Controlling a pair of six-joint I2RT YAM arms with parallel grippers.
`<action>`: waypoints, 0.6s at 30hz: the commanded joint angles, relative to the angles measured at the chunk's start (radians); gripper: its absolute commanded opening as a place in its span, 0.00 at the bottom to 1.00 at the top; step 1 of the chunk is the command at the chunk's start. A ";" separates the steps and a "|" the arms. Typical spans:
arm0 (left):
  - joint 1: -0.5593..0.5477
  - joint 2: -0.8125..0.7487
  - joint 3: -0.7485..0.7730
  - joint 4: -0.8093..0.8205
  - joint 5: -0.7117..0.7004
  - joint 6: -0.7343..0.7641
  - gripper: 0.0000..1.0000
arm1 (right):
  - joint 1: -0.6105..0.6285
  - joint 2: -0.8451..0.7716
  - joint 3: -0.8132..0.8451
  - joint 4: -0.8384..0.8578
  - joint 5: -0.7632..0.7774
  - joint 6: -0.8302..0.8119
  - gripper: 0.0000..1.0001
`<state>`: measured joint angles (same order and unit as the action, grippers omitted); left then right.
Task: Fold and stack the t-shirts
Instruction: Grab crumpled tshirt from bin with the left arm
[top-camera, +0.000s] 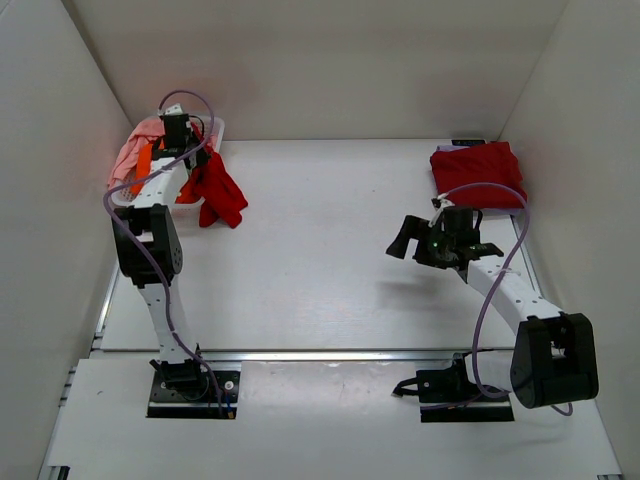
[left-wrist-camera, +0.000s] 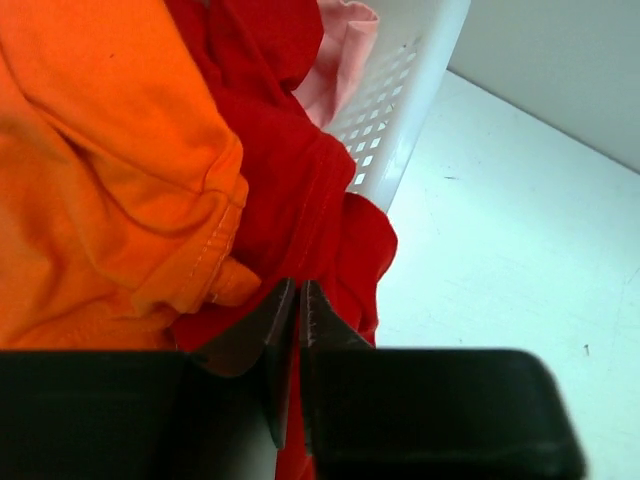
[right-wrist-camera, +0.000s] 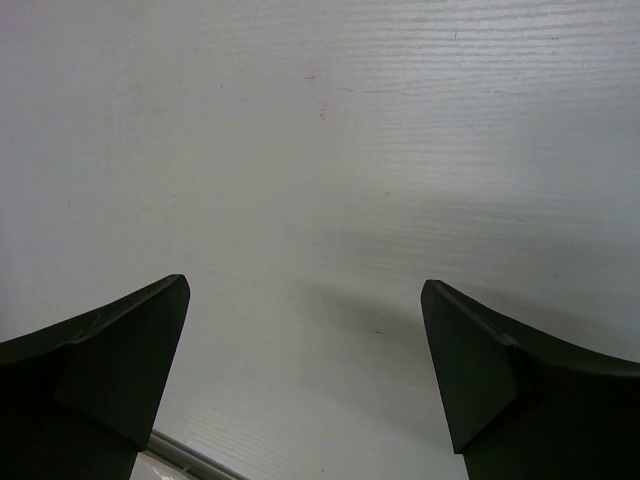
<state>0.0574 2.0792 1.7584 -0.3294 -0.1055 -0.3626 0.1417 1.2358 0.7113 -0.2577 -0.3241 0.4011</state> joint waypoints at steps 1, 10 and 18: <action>-0.014 -0.010 0.070 -0.003 0.006 -0.016 0.22 | -0.010 -0.001 -0.006 0.041 -0.012 0.013 1.00; -0.019 0.024 0.098 -0.053 0.007 -0.007 0.61 | -0.027 -0.036 -0.026 0.043 -0.029 0.009 0.99; -0.033 0.058 0.064 -0.065 -0.052 -0.009 0.48 | -0.039 -0.047 -0.035 0.052 -0.047 0.013 0.99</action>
<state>0.0360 2.1265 1.8294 -0.3813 -0.1234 -0.3725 0.1089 1.2156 0.6849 -0.2459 -0.3534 0.4114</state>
